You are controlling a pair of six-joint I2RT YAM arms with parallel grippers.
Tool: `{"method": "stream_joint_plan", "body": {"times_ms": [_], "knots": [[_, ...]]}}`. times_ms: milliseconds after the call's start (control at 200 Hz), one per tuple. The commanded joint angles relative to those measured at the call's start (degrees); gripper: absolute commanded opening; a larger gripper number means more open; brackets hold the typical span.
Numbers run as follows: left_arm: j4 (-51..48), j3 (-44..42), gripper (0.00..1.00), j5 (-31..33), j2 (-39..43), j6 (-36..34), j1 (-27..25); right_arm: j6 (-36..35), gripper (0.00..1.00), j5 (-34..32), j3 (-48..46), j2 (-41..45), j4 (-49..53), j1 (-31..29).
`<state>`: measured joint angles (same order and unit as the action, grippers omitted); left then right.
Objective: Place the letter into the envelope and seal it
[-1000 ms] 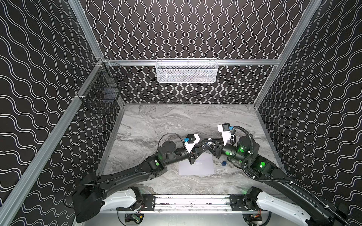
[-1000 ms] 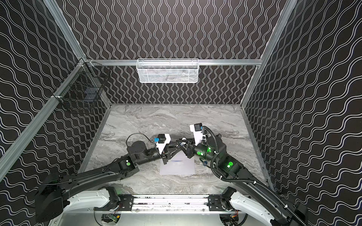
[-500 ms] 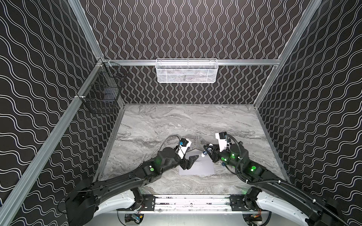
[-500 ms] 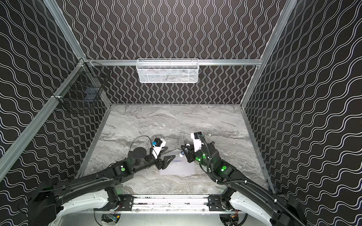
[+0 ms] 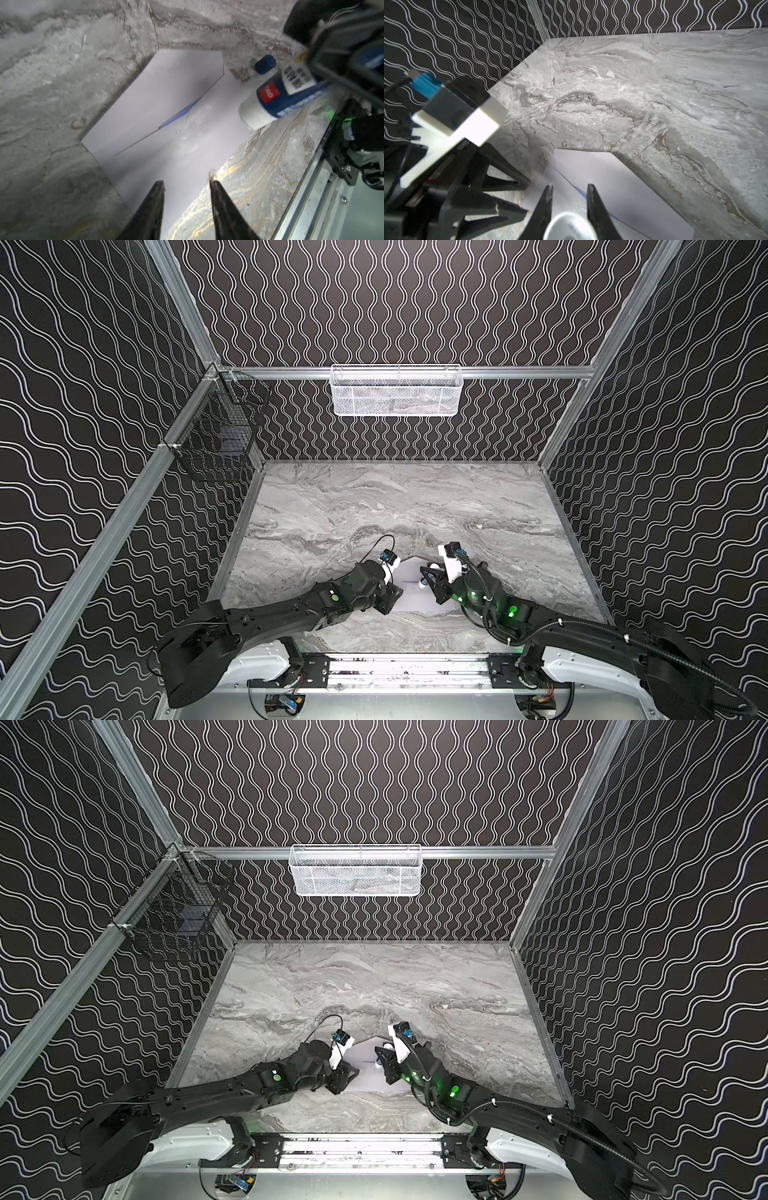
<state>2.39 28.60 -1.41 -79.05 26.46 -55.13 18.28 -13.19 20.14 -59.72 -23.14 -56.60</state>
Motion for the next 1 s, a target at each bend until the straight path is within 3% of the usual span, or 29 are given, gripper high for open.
{"method": "stream_joint_plan", "body": {"times_ms": [0, 370, 996], "knots": [[0.0, 0.3, 0.37, -2.5, -2.0, 1.0, 0.1, -0.5, 0.00, -3.8, 1.0, -3.0, -5.1, -1.5], [5.9, -1.4, 0.30, -2.6, -5.0, 0.3, 0.2, -0.6, 0.00, -7.7, 2.0, -11.4, -9.4, -3.7], [6.1, -4.5, 0.24, -1.5, -8.9, 1.8, 0.6, -3.1, 0.00, -5.3, 4.0, -19.6, -14.8, -4.5]]}}
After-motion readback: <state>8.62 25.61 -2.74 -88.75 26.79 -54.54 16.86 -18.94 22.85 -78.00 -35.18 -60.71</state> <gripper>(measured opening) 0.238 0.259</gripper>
